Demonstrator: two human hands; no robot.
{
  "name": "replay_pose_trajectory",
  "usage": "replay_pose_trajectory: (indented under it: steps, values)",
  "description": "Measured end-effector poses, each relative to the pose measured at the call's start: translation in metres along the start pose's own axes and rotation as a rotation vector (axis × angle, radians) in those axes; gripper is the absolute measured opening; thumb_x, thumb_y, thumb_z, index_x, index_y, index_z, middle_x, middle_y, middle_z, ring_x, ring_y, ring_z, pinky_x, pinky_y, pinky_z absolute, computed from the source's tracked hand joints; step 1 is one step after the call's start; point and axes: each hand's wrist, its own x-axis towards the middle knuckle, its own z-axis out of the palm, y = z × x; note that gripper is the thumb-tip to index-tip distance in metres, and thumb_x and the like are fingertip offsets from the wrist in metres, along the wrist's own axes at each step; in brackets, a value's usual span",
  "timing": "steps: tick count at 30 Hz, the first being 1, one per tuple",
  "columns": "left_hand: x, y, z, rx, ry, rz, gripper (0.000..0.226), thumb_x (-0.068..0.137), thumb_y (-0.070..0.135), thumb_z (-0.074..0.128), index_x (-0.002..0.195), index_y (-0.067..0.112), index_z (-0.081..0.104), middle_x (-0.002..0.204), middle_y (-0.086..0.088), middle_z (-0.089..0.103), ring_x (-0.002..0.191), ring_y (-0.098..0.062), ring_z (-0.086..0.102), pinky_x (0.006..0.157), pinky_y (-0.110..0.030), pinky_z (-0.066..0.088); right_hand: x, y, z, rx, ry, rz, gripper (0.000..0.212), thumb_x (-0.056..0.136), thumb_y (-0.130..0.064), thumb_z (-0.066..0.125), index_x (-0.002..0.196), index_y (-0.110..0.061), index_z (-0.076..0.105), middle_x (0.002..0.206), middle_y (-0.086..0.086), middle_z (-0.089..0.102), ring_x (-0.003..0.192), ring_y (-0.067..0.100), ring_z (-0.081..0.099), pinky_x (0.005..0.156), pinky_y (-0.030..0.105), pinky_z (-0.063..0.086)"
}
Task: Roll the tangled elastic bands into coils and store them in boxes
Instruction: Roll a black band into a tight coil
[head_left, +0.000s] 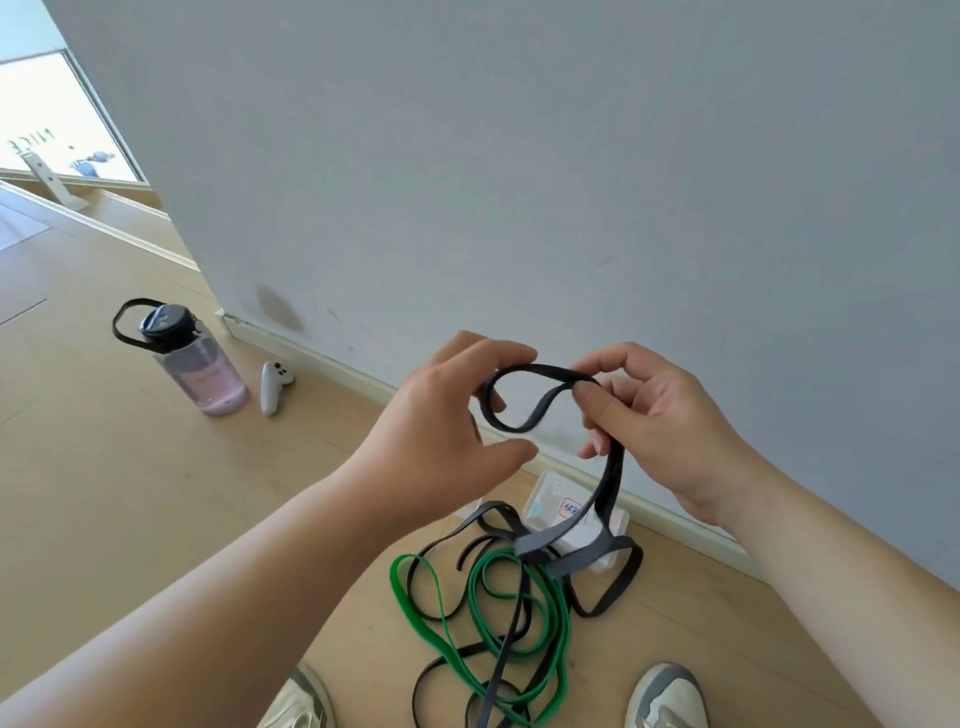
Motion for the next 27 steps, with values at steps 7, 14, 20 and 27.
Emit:
replay_pose_trajectory:
  steps: [7, 14, 20, 27]
  values:
    - [0.000, -0.004, 0.003, 0.115, 0.108, 0.101, 0.028, 0.093, 0.007, 0.070, 0.115, 0.022, 0.077, 0.088, 0.031, 0.062, 0.075, 0.016, 0.057, 0.071, -0.001, 0.040, -0.005, 0.000, -0.001, -0.163, -0.063, 0.026, 0.012, 0.098, -0.016, 0.067, 0.103, -0.027, 0.067, 0.100, 0.002, 0.077, 0.087, 0.015, 0.073, 0.094, 0.048, 0.059]
    - [-0.005, -0.001, 0.011, 0.049, 0.116, 0.209, 0.021, 0.091, 0.005, 0.073, 0.106, 0.019, 0.079, 0.088, 0.014, 0.075, 0.074, 0.003, 0.064, 0.071, -0.022, 0.055, -0.011, -0.010, 0.013, 0.119, -0.074, -0.039, 0.019, 0.083, -0.015, 0.078, 0.101, -0.018, 0.074, 0.089, 0.013, 0.078, 0.080, 0.031, 0.074, 0.082, 0.041, 0.060]
    - [-0.003, 0.003, 0.011, 0.033, 0.163, 0.026, 0.039, 0.087, 0.019, 0.081, 0.123, 0.025, 0.067, 0.102, 0.016, 0.073, 0.080, 0.001, 0.067, 0.075, -0.017, 0.054, -0.006, -0.007, 0.013, -0.011, 0.002, -0.063, 0.018, 0.094, -0.009, 0.072, 0.103, -0.023, 0.079, 0.084, 0.006, 0.078, 0.072, 0.023, 0.069, 0.081, 0.045, 0.063]
    - [0.000, 0.000, 0.007, 0.002, 0.052, -0.012, 0.040, 0.098, 0.017, 0.067, 0.138, 0.023, 0.065, 0.101, 0.016, 0.073, 0.093, 0.003, 0.065, 0.081, -0.015, 0.053, -0.004, -0.005, 0.004, -0.123, 0.035, -0.073, 0.019, 0.097, -0.011, 0.068, 0.098, -0.028, 0.077, 0.088, 0.000, 0.079, 0.072, 0.011, 0.068, 0.077, 0.032, 0.057]
